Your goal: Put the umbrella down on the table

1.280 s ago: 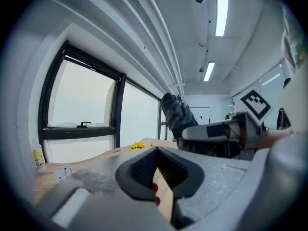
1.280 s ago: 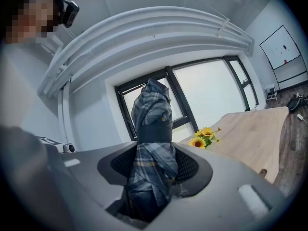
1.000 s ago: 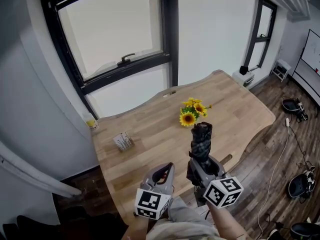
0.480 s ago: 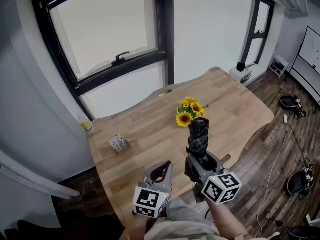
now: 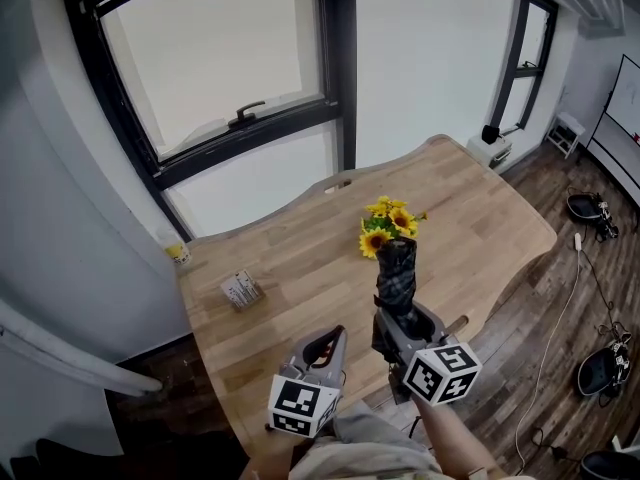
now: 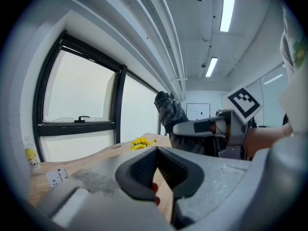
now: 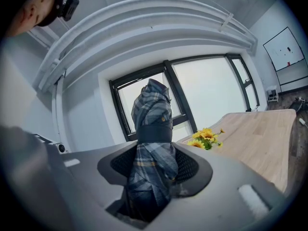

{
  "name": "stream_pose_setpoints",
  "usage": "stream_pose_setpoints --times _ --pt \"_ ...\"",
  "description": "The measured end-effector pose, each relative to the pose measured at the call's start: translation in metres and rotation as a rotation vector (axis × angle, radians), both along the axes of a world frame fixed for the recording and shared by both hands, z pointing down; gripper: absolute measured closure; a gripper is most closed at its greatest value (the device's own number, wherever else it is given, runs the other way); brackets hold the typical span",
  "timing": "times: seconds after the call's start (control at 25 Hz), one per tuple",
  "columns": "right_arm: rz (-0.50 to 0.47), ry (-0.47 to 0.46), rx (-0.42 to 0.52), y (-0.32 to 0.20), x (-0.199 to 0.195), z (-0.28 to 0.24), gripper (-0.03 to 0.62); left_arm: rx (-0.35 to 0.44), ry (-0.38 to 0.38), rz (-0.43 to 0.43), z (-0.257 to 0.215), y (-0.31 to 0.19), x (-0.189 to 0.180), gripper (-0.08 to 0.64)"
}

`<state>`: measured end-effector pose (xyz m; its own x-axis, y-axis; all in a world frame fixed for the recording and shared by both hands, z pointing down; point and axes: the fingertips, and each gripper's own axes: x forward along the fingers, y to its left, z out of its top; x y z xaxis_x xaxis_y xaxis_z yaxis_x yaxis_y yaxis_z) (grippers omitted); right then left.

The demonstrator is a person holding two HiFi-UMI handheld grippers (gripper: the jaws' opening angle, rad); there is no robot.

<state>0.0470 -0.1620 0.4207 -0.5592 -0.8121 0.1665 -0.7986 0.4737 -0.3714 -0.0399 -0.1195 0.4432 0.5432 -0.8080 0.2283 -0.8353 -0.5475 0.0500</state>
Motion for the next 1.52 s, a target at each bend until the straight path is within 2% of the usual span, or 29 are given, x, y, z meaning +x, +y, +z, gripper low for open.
stream_pose_setpoints --times 1.52 --pt "-0.072 0.088 -0.164 -0.056 -0.025 0.078 0.393 -0.110 0.003 0.020 0.045 -0.063 -0.019 0.569"
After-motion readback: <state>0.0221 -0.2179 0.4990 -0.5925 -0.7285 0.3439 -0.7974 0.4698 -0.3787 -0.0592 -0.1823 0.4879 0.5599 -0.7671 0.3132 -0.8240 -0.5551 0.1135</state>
